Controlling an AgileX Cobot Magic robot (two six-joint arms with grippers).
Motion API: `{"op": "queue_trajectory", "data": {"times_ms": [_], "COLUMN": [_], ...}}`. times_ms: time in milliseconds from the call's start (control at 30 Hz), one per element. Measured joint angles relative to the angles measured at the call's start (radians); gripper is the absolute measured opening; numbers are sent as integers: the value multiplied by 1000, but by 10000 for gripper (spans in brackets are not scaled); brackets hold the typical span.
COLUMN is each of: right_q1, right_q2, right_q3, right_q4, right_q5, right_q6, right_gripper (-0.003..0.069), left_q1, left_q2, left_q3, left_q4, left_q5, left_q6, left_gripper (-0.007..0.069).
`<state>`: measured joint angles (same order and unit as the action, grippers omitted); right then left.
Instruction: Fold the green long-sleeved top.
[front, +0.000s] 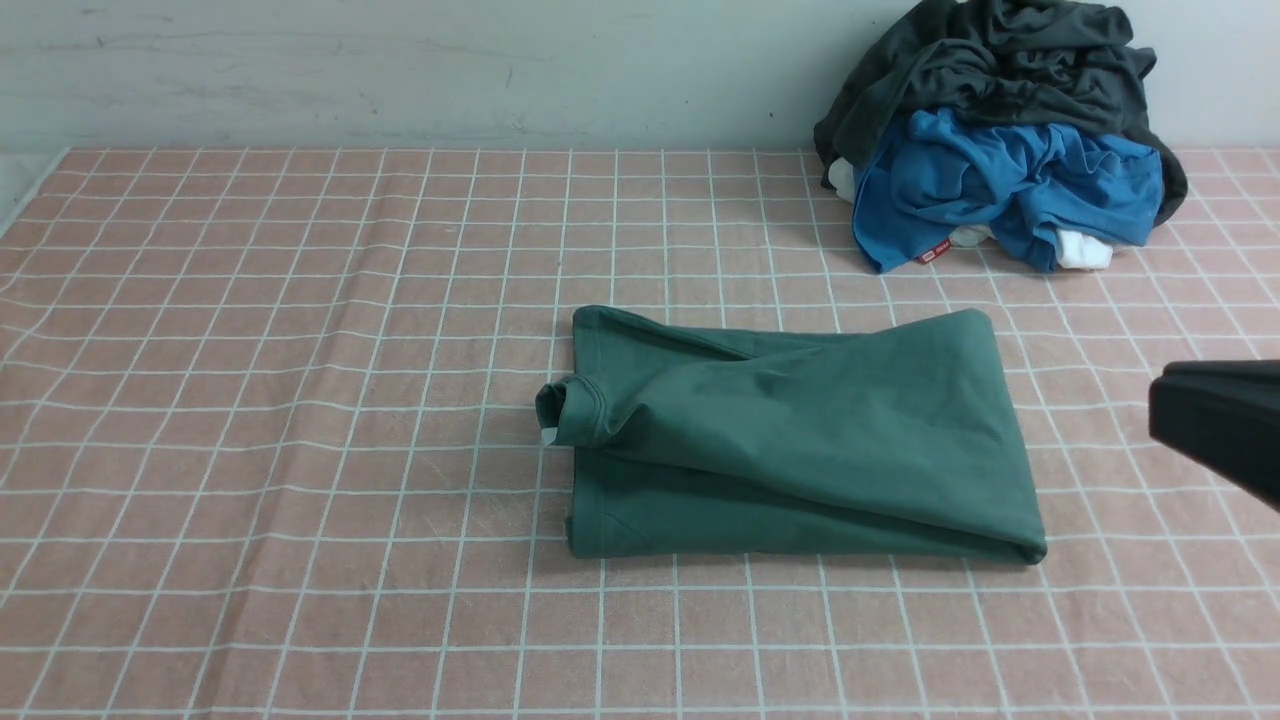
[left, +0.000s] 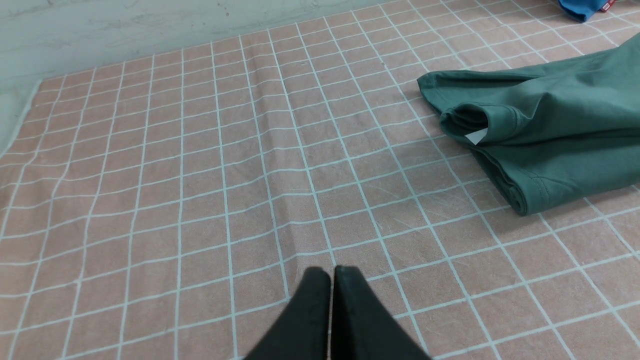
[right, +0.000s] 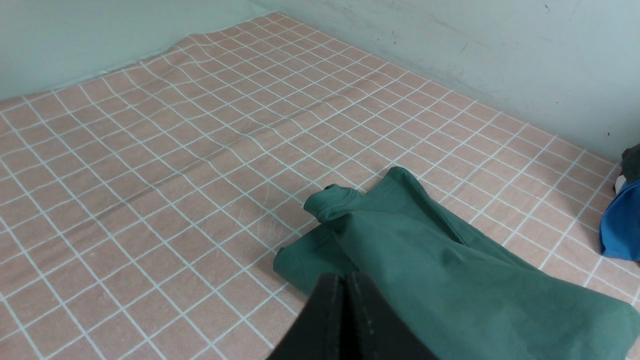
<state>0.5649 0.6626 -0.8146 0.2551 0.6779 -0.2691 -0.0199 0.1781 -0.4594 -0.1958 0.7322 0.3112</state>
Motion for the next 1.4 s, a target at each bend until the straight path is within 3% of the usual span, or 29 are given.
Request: {"op": "queue_trajectory", "data": {"times_ms": [300, 433, 667, 800, 1067, 1233, 1400], "right_q1": [0, 0, -28, -181, -500, -585, -607], "right_q2": [0, -1, -130, -313, -630, -673, -674], "right_q3": [0, 9, 222, 436, 727, 834, 836], "right_q4": [-106, -82, -50, -59, -209, -265, -273], "right_q5": [2, -35, -341, -444, -303, -309, -312], "right_q6": [0, 0, 28, 157, 404, 469, 452], "right_gripper": [-14, -14, -14, -14, -14, -14, -14], "left_q1": [0, 0, 0, 0, 0, 0, 0], "left_q2": [0, 0, 0, 0, 0, 0, 0], "left_q3": [0, 0, 0, 0, 0, 0, 0], "left_q4": [-1, -2, -2, -2, -2, -2, -2], "left_q5": [0, 0, 0, 0, 0, 1, 1], "left_q6": [0, 0, 0, 0, 0, 0, 0], "left_gripper": [-3, -3, -3, -3, -3, -3, -3]}}
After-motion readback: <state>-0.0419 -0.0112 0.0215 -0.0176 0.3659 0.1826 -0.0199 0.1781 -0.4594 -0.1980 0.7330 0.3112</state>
